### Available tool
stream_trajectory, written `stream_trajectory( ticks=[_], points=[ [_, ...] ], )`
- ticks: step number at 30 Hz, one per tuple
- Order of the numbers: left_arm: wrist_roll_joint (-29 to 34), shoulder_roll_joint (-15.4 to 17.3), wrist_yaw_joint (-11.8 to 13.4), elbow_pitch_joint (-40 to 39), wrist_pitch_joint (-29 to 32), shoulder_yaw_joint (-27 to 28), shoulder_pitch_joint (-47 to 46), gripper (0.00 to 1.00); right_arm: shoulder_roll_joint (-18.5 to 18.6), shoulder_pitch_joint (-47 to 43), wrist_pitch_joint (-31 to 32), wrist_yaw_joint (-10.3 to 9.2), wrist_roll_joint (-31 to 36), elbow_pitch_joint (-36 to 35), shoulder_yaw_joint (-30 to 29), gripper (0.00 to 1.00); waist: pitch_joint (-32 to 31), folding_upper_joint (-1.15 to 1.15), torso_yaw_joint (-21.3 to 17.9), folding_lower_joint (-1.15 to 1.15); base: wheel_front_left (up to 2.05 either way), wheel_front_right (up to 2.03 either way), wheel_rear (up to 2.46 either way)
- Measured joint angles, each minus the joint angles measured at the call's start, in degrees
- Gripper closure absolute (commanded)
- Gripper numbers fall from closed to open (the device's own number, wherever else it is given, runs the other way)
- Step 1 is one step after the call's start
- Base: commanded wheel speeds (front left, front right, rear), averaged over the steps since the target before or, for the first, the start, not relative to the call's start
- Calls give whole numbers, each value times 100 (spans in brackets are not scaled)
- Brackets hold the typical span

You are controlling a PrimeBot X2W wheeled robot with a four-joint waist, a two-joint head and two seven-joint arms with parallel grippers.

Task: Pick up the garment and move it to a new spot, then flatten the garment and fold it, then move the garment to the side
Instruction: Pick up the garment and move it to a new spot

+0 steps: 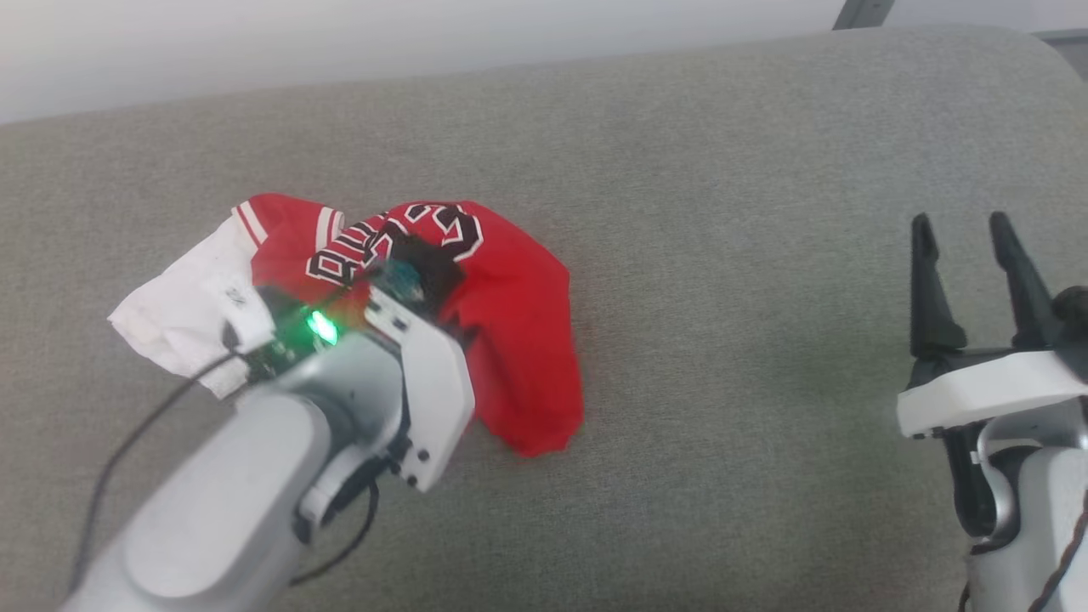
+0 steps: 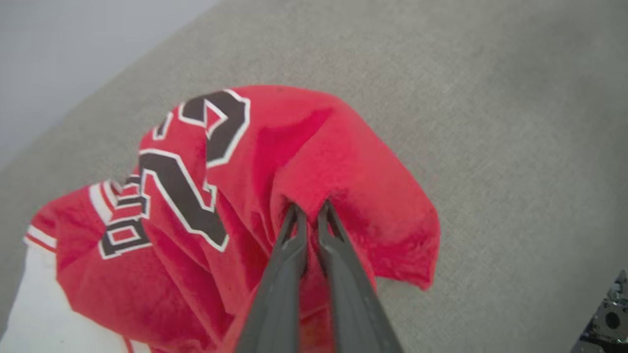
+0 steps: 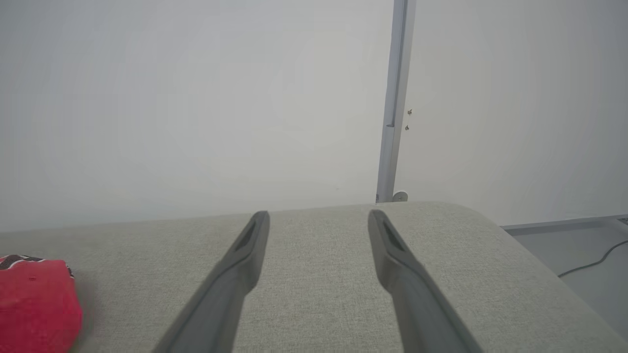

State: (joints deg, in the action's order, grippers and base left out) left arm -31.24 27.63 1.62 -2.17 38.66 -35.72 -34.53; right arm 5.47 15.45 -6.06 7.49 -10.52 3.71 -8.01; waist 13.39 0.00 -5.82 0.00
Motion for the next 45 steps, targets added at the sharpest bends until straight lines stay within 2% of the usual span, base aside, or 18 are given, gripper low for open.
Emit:
stream_trajectory(
  ticks=[12, 13, 14, 15, 16, 17, 18, 19, 20, 25, 32, 45],
  points=[
    [36, -558, -398, 2101, -416, -609, 179, 100, -22, 22, -47, 0, -10, 400, 222, 0, -112, 0, -71, 0, 0, 0, 0],
    [86, -600, -426, 2239, -490, -656, 136, 95, -16, 35, -47, 0, -10, 415, 230, 0, -131, 0, -65, 0, 0, 0, 0],
    [85, -661, -449, 2383, -502, -669, 116, 82, -12, 48, -47, 0, -11, 424, 243, 0, -152, 0, -56, 0, 0, 0, 0],
    [81, -719, -470, 2504, -552, -701, 107, 62, -3, 65, -46, 0, -19, 441, 249, 0, -171, 0, -46, 0, 0, 0, 0],
    [100, -765, -497, 2614, -608, -743, 84, 51, 5, 77, -47, 0, -27, 456, 260, 0, -192, 0, -34, 0, 0, 0, 0],
    [92, -821, -520, 2727, -605, -765, 54, 64, 14, 88, -47, 0, -37, 474, 272, 0, -216, 0, -21, 0, 0, 0, 0],
    [67, -871, -538, 2825, -609, -779, 33, 66, 23, 97, -47, 0, -36, 493, 287, 0, -240, 0, -8, 0, 0, 0, 0],
    [76, -898, -556, 2894, -669, -815, 16, 55, 32, 99, -46, 0, -37, 509, 298, 0, -264, 0, 7, 0, 0, 0, 0],
    [83, -928, -586, 2961, -748, -828, 11, 0, 43, 99, -46, 0, -36, 524, 307, 0, -291, 0, 24, 0, 0, 0, 0],
    [-27, -1023, -684, 3145, -987, -827, -3, 0, 112, 92, -40, 0, -34, 542, 321, 0, -459, 0, 120, 0, 0, 0, 0],
    [-151, -865, -627, 2870, -1503, -541, 34, 0, 202, -56, -47, 0, -64, 527, 319, 0, -806, 0, 289, 0, 0, 0, 0],
    [-454, 19, -32, 1816, -3361, 653, 994, 0, 414, -565, -103, 0, -234, 503, 359, 0, -1376, 0, 656, 0, 0, 0, 0]
  ],
)
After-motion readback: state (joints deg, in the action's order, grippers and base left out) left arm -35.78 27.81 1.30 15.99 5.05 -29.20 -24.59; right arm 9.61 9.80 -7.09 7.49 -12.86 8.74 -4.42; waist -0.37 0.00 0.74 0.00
